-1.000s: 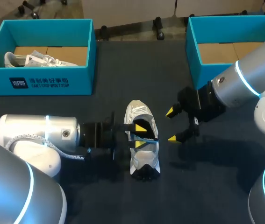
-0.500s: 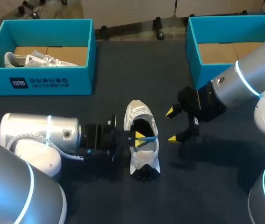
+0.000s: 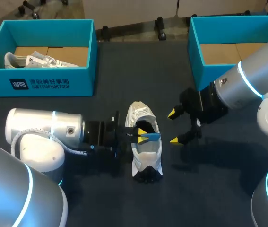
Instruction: Take the shoe out of the shoebox, open the shoe tongue, remove and reinsert the insole, then place the shoe into the shoebox
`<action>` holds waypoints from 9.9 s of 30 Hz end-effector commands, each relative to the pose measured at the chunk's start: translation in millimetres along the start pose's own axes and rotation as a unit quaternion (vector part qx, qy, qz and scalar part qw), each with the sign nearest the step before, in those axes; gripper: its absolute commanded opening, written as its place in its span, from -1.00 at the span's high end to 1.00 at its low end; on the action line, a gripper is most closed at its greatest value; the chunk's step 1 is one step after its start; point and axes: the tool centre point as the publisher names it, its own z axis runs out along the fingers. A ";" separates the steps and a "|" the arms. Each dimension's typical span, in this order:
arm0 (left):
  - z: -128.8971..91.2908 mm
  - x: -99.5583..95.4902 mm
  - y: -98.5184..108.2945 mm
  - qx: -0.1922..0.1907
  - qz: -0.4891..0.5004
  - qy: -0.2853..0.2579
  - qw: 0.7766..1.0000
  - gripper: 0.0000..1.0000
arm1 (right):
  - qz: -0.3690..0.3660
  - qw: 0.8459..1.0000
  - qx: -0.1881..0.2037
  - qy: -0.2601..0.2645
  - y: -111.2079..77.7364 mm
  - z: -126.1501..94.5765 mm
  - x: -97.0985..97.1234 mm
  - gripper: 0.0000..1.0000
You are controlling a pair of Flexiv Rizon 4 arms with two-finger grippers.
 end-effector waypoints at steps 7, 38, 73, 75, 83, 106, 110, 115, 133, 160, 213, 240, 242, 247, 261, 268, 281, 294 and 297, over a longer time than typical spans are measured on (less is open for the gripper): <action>-9.6 8.7 -8.5 0.004 -0.011 0.001 1.000 -0.18 | 0.000 1.000 0.001 -0.001 0.5 0.8 0.6 -1.00; 3.9 1.5 15.4 -0.035 0.025 0.039 0.998 1.00 | 0.000 1.000 0.001 -0.001 0.5 0.8 0.6 -1.00; -4.8 23.2 -6.7 -0.012 -0.009 0.049 0.999 1.00 | 0.000 1.000 0.001 -0.001 0.5 0.8 0.6 -1.00; -3.7 24.6 -2.5 -0.019 -0.006 0.054 0.998 1.00 | 0.000 1.000 0.001 -0.001 0.5 0.8 0.6 -1.00; -3.6 27.7 6.8 -0.037 -0.006 0.065 0.997 1.00 | 0.000 1.000 0.001 -0.001 0.5 0.8 0.6 -1.00; -36.5 -10.4 -35.4 -0.016 0.020 0.045 0.999 -0.96 | 0.000 1.000 0.001 -0.001 0.5 0.8 0.6 -1.00; -41.6 -19.5 -38.9 -0.018 0.025 0.056 0.998 -0.85 | 0.000 1.000 0.001 -0.001 0.5 0.8 0.6 -1.00; -45.5 -28.5 -43.2 -0.017 0.040 0.091 0.995 -0.54 | 0.000 1.000 0.001 -0.001 0.5 0.8 0.6 -1.00; -68.4 -38.7 -51.8 -0.007 0.113 0.291 0.950 1.00 | 0.000 1.000 0.001 -0.001 0.5 0.8 0.6 -1.00; -84.8 -36.0 -70.6 -0.016 0.155 0.510 0.846 1.00 | 0.069 0.994 0.081 -0.015 -25.9 -89.4 -8.1 -1.00; -59.5 -27.4 -43.6 -0.030 0.249 0.535 0.807 1.00 | 0.044 0.986 0.160 0.008 -30.5 -205.7 -23.2 -1.00; -20.7 8.8 -9.4 -0.147 0.384 0.521 0.748 1.00 | 0.044 0.986 0.160 0.008 -30.5 -205.7 -23.2 -1.00; -19.9 10.4 -8.8 -0.153 0.387 0.523 0.744 1.00 | 0.044 0.986 0.160 0.008 -30.5 -205.7 -23.2 -1.00; -13.0 15.0 -3.0 -0.195 0.421 0.516 0.721 1.00 | 0.044 0.986 0.160 0.008 -30.5 -205.7 -23.2 -1.00; 3.7 15.9 24.4 -0.228 0.407 0.507 0.725 1.00 | 0.044 0.986 0.160 0.008 -30.5 -205.7 -23.2 -1.00; 10.8 24.1 36.4 -0.245 0.401 0.501 0.727 1.00 | 0.044 0.986 0.160 0.008 -30.5 -205.7 -23.2 -1.00; 15.6 37.5 51.9 -0.243 0.380 0.520 0.726 1.00 | 0.044 0.986 0.160 0.008 -30.5 -205.7 -23.2 -1.00; 7.9 29.4 28.3 -0.238 0.395 0.501 0.732 1.00 | 0.044 0.986 0.160 0.008 -30.5 -205.7 -23.2 -1.00; 11.7 35.0 30.4 -0.231 0.389 0.506 0.735 1.00 | 0.044 0.986 0.160 0.008 -30.5 -205.7 -23.2 -1.00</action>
